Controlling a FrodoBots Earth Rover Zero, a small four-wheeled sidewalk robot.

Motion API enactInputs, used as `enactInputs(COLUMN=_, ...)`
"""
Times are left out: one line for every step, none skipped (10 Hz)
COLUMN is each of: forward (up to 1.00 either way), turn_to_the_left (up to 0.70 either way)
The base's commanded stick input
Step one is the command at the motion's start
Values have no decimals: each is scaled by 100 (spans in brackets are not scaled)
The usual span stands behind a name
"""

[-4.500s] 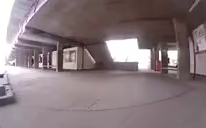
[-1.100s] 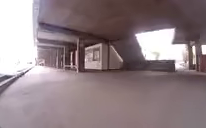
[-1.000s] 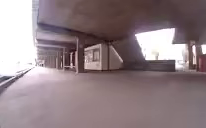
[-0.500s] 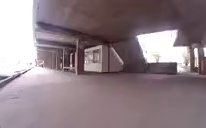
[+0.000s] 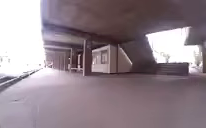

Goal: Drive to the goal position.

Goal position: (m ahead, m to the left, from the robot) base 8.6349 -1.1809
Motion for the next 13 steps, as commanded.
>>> enactInputs(forward=50, turn_to_the_left=0)
enactInputs(forward=50, turn_to_the_left=0)
enactInputs(forward=50, turn_to_the_left=0)
enactInputs(forward=50, turn_to_the_left=0)
enactInputs(forward=50, turn_to_the_left=0)
enactInputs(forward=50, turn_to_the_left=0)
enactInputs(forward=50, turn_to_the_left=0)
enactInputs(forward=50, turn_to_the_left=0)
enactInputs(forward=50, turn_to_the_left=0)
enactInputs(forward=50, turn_to_the_left=0)
enactInputs(forward=50, turn_to_the_left=0)
enactInputs(forward=50, turn_to_the_left=0)
enactInputs(forward=50, turn_to_the_left=0)
